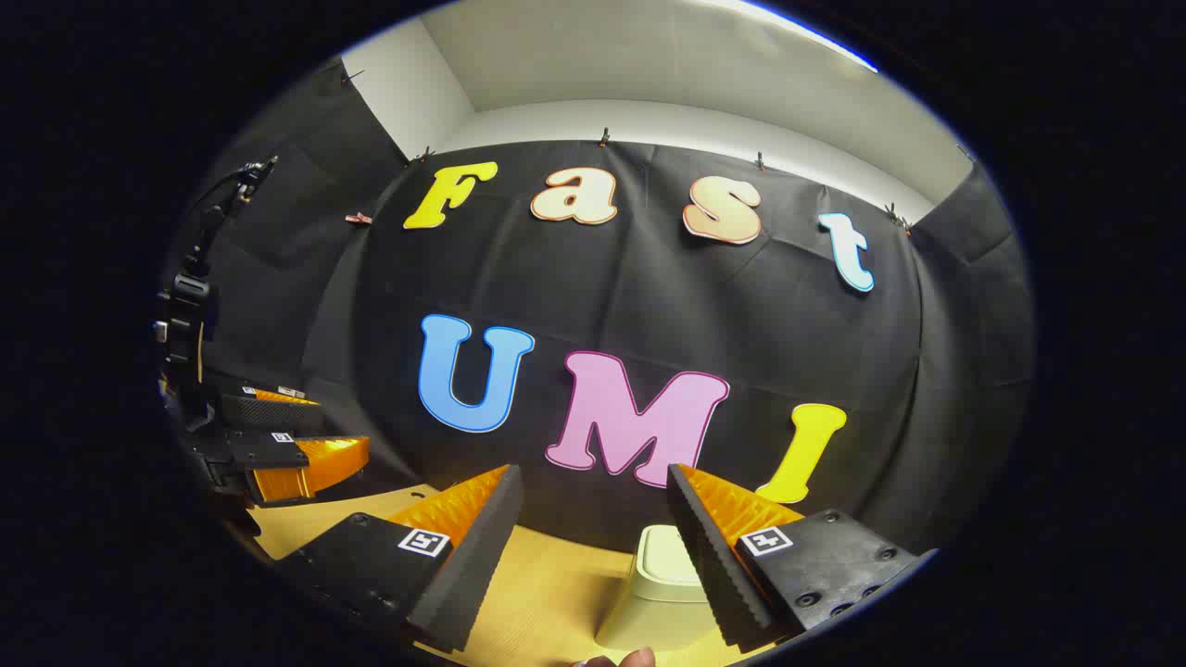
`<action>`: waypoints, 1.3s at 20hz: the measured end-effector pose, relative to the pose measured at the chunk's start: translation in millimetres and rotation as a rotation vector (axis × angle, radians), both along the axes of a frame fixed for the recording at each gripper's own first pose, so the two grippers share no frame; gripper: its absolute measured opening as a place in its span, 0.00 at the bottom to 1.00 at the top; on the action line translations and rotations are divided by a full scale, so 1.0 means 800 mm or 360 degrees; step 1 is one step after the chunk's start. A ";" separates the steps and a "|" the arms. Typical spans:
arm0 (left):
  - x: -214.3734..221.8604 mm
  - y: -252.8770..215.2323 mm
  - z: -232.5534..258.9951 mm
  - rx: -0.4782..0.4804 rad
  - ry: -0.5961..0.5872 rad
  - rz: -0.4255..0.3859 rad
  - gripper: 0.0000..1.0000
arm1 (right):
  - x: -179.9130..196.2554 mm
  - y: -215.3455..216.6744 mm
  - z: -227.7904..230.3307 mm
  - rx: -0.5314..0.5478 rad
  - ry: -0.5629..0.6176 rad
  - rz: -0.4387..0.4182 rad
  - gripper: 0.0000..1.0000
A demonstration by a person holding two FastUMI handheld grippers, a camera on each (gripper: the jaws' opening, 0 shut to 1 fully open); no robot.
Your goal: Press the lid of the desktop garbage bin to open it, pick up the crumpled paper on the desktop and throw it into the bin, then pick up the pop can on the desktop and drop it into the bin, and finally close the garbage bin lid.
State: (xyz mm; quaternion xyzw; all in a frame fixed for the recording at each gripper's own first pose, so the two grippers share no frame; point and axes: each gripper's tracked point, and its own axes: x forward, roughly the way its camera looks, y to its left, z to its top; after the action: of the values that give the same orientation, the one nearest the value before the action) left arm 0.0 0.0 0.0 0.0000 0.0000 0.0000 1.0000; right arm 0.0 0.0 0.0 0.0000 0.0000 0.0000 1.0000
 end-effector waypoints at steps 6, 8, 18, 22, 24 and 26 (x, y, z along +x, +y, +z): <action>0.008 -0.001 0.006 0.0054 -0.0046 -0.0101 0.96 | -0.007 -0.012 0.006 -0.0007 -0.0016 -0.0129 0.97; 0.005 -0.004 0.009 0.0051 -0.0086 -0.0161 0.96 | -0.012 -0.020 0.014 -0.0034 -0.0036 -0.0190 0.96; 0.024 -0.017 -0.035 0.0014 0.0023 -0.0251 0.96 | -0.013 -0.060 -0.019 -0.0013 0.0062 -0.0325 0.97; 0.039 -0.032 -0.032 0.0034 0.0030 -0.0242 0.96 | 0.011 -0.104 -0.018 0.0020 0.0051 -0.0360 0.97; 0.045 -0.042 -0.034 0.0027 0.0040 -0.0234 0.96 | 0.025 -0.122 -0.026 0.0009 0.0091 -0.0347 0.94; 0.051 -0.051 -0.033 0.0027 0.0041 -0.0230 0.96 | 0.038 -0.137 -0.037 0.0012 0.0154 -0.0318 0.82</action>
State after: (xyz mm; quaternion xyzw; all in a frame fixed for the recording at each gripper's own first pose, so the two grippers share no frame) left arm 40.7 -40.7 -26.3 0.0084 0.0129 -0.0722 0.9973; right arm 30.5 -109.9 -30.0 0.0037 0.0483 -0.0998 0.9938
